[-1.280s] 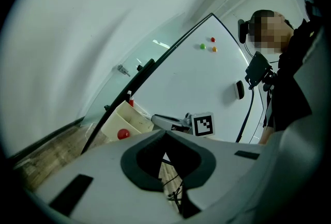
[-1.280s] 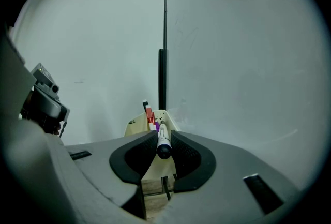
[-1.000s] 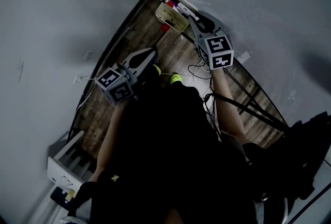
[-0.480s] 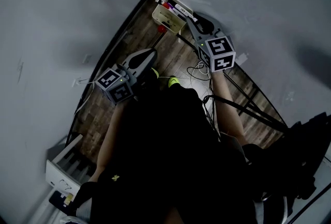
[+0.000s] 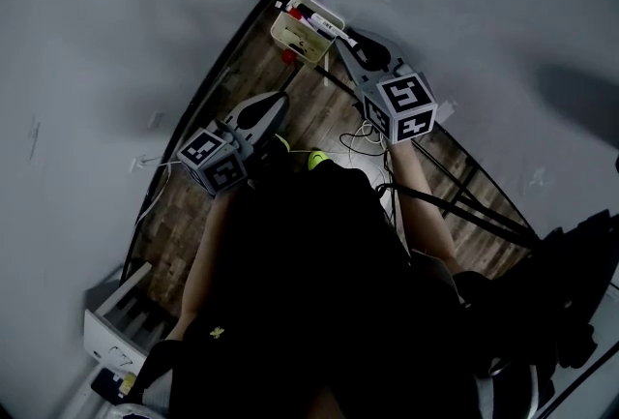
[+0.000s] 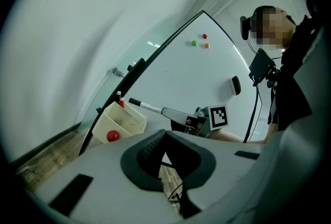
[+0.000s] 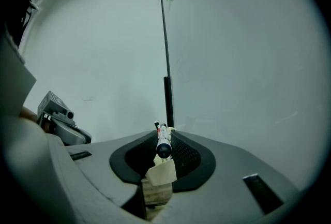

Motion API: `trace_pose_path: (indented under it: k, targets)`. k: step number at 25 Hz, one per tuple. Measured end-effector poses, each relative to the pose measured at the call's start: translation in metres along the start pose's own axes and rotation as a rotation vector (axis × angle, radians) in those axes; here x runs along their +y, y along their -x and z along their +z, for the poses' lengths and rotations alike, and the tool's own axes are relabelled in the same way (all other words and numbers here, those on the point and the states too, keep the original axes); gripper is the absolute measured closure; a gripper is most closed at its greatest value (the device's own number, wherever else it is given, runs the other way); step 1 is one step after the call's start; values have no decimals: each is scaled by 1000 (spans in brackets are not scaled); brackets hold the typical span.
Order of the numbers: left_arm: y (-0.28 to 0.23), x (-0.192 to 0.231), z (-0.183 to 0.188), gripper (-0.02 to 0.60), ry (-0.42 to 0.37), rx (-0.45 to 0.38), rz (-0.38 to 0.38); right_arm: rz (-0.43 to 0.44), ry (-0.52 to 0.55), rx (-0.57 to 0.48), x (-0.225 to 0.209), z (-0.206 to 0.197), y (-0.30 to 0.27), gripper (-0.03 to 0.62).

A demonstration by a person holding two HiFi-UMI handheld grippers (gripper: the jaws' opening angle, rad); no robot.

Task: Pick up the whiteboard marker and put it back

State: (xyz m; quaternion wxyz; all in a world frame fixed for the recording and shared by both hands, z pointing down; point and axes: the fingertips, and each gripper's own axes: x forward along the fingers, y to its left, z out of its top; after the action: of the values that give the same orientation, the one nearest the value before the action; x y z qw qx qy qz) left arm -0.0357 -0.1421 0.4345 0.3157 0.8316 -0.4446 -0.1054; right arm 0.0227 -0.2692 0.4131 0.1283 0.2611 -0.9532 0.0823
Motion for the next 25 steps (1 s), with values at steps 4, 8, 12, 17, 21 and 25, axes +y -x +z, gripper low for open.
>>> trace_pose_path:
  k: [4,8,12,17,21,25]
  targets:
    - [-3,0,-3,568,-1,2,1,2,13,-21,4,7,10,519]
    - [-2,1,-5,568,-2,-15,5,-2,22,-46,9,17,23,519]
    - [-3,6,-9,568,5,-21,14,-1,34,-60,12,24,33,519]
    - [-4,10,-8,568,-3,-44,28,1,49,-72,15,30,42,519]
    - [-5,14,-9,568,-6,-51,35,3,49,-76,18,31,47,519]
    - [-7,15,-9,568,-8,-54,38,1,49,-85,18,32,52,519]
